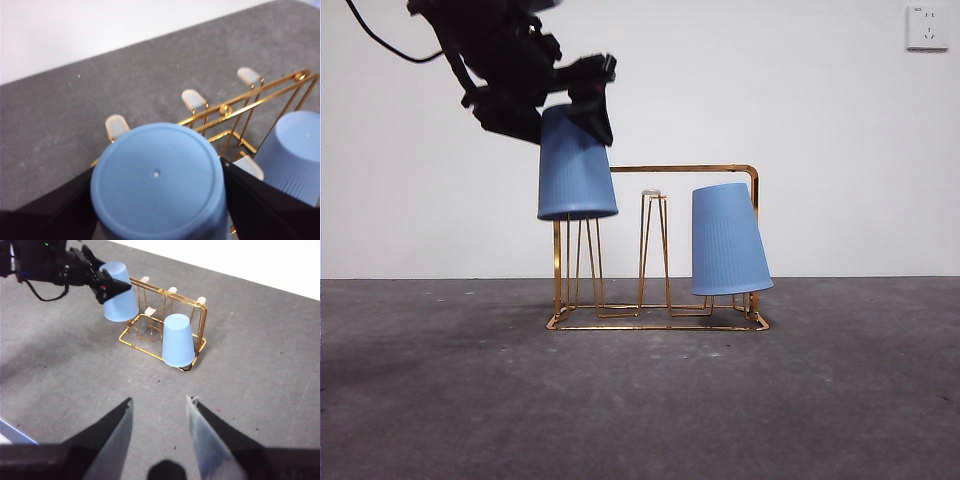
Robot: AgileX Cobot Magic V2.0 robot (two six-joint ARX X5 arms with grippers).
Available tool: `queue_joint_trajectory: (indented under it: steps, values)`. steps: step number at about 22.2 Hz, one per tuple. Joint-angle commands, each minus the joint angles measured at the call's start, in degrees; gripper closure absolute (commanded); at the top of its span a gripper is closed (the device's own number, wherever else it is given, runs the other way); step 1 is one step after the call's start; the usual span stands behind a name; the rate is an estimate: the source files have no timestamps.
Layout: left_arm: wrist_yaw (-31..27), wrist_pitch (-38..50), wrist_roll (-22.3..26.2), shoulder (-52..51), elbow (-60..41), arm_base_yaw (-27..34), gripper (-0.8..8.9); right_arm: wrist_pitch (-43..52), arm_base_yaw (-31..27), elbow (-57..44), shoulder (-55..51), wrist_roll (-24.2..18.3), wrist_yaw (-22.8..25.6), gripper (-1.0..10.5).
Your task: Pick up cup 1,put cup 1 in the cup rack,pick up cup 2,put cup 2 in the cup rack
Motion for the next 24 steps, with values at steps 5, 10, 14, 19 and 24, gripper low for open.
queue_joint_trajectory:
  steps: [5, 10, 14, 19, 24]
  values:
    - [-0.20, -0.70, 0.26, 4.13, -0.37, 0.20, 8.21, 0.28, 0.00, -0.37, -0.13, 0.66, 0.90, 7.6]
    - [-0.33, -2.36, 0.26, 7.56, -0.37, 0.17, 8.21, 0.26, 0.00, -0.39, -0.13, 0.66, 0.90, 7.6]
    - [-0.26, -3.76, 0.22, 8.94, -0.37, 0.17, 8.16, 0.31, 0.00, -0.44, -0.13, 0.66, 0.87, 7.6]
    - [-0.17, -9.38, 0.00, 8.98, -0.37, 0.46, 4.35, 0.33, 0.00, -0.44, -0.13, 0.61, 0.87, 7.6]
    - [-0.13, -14.60, 0.02, 8.72, -0.13, 0.57, 2.74, 0.28, 0.00, -0.44, -0.13, 0.61, 0.87, 7.6]
